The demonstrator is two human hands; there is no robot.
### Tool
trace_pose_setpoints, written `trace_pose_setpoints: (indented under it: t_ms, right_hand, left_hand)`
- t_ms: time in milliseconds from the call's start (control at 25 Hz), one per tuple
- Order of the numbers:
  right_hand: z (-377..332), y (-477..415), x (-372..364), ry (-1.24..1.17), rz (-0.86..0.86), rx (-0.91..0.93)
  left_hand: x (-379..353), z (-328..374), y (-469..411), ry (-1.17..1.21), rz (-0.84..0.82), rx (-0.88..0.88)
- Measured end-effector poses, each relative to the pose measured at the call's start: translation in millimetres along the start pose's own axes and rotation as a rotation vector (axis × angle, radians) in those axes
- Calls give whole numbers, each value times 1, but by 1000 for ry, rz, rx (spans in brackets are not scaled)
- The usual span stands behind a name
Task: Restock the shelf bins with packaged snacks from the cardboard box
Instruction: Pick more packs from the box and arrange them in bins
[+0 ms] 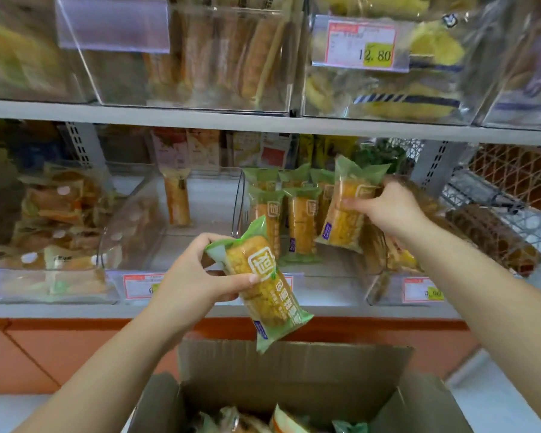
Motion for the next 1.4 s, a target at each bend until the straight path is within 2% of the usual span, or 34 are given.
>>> trace_pose_setpoints:
  t_ms: [120, 280, 440, 520, 720, 960, 1040, 1120, 1200, 1240, 1280, 1320, 1400]
  right_hand:
    - [0, -25, -36, 358, -15, 62]
    - [12, -41, -59, 567, -9, 164]
    - [12, -46, -56, 848, -146, 380]
    - [14, -48, -54, 968, -222, 422]
    - [18, -48, -54, 1125, -236, 497]
    - [16, -49, -61, 1228, -262, 485]
    - [9, -35, -59, 1142, -206, 526]
    - [-3, -7, -51, 747, -214, 468]
    - [-16, 36, -45, 204, -510, 228]
    - [-24, 60, -41, 64, -666, 155]
    - [-25, 74, -42, 44, -739, 156]
    - [-24, 77, -45, 38, -719, 179]
    - [-25, 61, -47, -37, -511, 158]
  left_hand:
    - [0, -1, -13, 15, -8, 10]
    - [6, -5, -29, 62, -7, 36]
    - [7, 0, -38, 40, -64, 16]
    - [4, 4, -41, 31, -93, 7]
    - [-2, 7, -45, 6, -129, -9]
    - [-2, 7, -43, -3, -129, 14]
    - [-2, 8, -41, -2, -124, 17]
    - [-3, 12, -40, 24, -128, 9]
    - [-9, 18, -39, 73, -127, -3]
    - [-14, 21, -39, 96, -117, -9]
    - [-18, 23, -40, 133, -96, -14]
    - [-22, 26, -41, 183, -62, -19]
    - [-26, 29, -45, 195, 29, -88]
Point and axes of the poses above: each hand's wrist, its own y-axis away from the middle knuckle, its own x-axis out of the back of the hand, z = x × y, the point moved 2 cm from there along -y, towards the middle knuckle, and after that the axes turned 13 degrees about z, right-handed, at the moved point
